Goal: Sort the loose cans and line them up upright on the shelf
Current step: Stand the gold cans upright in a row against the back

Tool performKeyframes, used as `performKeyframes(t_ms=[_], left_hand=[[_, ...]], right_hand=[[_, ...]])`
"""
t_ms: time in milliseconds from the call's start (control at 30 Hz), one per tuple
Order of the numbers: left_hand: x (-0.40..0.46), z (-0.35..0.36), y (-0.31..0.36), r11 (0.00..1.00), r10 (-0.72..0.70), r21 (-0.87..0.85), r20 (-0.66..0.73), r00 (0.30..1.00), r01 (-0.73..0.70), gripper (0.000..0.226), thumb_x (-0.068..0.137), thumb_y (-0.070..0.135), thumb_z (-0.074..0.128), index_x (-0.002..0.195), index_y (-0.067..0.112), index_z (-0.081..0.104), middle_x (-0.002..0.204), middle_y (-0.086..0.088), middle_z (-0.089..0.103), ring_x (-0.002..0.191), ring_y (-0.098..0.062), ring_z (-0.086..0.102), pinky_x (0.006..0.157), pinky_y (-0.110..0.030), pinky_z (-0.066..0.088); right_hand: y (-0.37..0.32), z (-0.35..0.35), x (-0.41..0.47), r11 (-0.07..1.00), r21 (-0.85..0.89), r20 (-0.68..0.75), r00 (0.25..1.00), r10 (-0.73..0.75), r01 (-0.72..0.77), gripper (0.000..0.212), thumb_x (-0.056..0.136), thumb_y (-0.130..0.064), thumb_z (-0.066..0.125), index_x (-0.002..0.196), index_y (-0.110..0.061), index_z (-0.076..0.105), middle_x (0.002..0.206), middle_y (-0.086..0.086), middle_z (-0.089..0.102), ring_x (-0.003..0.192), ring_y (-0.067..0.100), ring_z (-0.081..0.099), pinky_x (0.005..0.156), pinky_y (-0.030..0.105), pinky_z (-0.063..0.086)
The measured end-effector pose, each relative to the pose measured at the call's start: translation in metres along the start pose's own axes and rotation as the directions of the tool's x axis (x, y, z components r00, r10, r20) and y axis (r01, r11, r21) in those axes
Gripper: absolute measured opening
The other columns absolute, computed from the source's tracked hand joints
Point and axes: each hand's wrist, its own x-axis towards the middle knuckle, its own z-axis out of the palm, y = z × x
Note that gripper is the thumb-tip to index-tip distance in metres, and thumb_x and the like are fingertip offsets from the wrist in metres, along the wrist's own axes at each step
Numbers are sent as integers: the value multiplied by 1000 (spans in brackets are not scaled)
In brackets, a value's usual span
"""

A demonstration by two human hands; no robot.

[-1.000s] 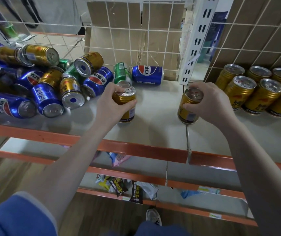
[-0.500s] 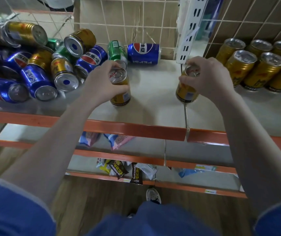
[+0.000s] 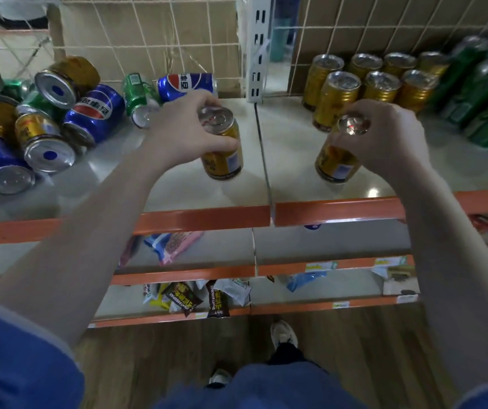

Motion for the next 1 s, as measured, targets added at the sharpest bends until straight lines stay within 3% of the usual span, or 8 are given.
performKeyframes(t_ms=[100, 300, 500, 833, 933, 1000], left_hand=[[8, 21, 33, 999, 23, 35, 0, 1000, -22, 63, 69, 40, 79, 123, 24, 51, 108, 10, 46, 98, -10, 45, 82, -28, 40], [32, 86, 105, 990, 55, 132, 10, 998, -56, 63, 67, 47, 78, 119, 23, 53, 104, 9, 47, 95, -11, 44, 76, -26, 35], [57, 160, 167, 985, -12, 173, -4, 1000, 12, 70, 64, 56, 77, 120, 23, 51, 122, 0, 58, 107, -21, 53, 81, -34, 44], [72, 195, 212, 940, -40, 334, -100, 994, 71, 72, 67, 62, 72, 119, 20, 46, 115, -1, 61, 96, -23, 56, 63, -31, 36], [76, 195, 213, 926, -51, 372, -45, 998, 64, 70, 68, 63, 70, 117, 20, 46, 111, 0, 59, 86, -18, 48, 61, -31, 35], [84, 186, 210, 939, -28, 343, 80, 996, -1, 72, 67, 61, 72, 121, 22, 45, 117, 0, 55, 92, -16, 48, 68, -30, 39]], right_hand=[[31, -13, -1, 999, -3, -26, 999, 34, -34, 41, 82, -36, 68, 117, -18, 63, 110, 6, 66, 95, 25, 60, 76, 35, 47], [118, -44, 11, 999, 23, -6, 999, 32, -32, 47, 78, -40, 69, 121, -22, 62, 111, 8, 66, 97, 28, 60, 80, 39, 50], [199, -76, 30, 1000, -19, 54, 998, -15, 17, 43, 75, -37, 71, 116, -24, 64, 111, 7, 64, 100, 26, 58, 77, 33, 44], [241, -84, 45, 997, -31, 131, 989, -67, 71, 50, 77, -42, 68, 124, -27, 58, 117, 7, 62, 104, 28, 56, 80, 36, 44], [242, -86, 47, 998, -16, 133, 989, -66, 69, 49, 75, -42, 68, 121, -26, 60, 116, 6, 63, 103, 28, 57, 82, 38, 46], [243, -88, 48, 998, -12, 126, 990, -64, 66, 49, 75, -42, 68, 120, -25, 60, 115, 6, 63, 102, 28, 57, 83, 40, 48]])
